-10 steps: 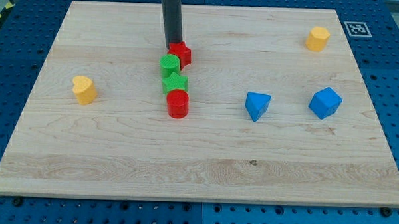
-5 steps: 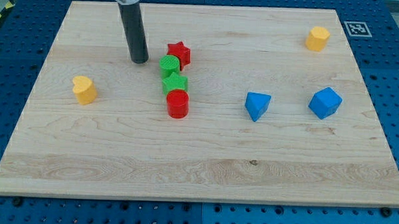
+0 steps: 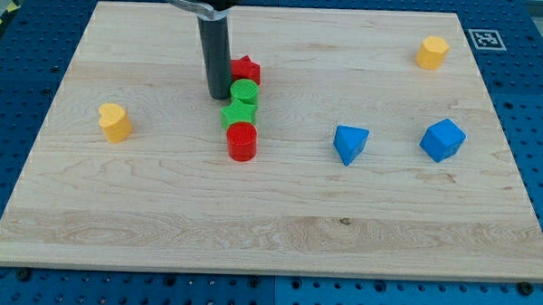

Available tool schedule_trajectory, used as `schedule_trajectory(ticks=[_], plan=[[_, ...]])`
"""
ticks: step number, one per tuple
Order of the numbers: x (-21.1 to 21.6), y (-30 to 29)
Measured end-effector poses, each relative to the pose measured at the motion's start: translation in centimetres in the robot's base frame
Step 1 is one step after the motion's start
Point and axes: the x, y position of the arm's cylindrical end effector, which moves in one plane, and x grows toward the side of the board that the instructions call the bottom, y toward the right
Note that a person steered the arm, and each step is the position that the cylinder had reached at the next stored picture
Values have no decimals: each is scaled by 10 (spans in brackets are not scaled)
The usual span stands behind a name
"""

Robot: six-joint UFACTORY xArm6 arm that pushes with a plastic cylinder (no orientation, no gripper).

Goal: Align the green circle and red star above the green star

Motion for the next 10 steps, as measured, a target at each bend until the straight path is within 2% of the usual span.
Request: schedule_trajectory(ticks=[3,4,5,6,8,10], plan=[[-12,-21],[-62,-36],[-95,-15],[-90,-2],[-52,-2],[-50,4]])
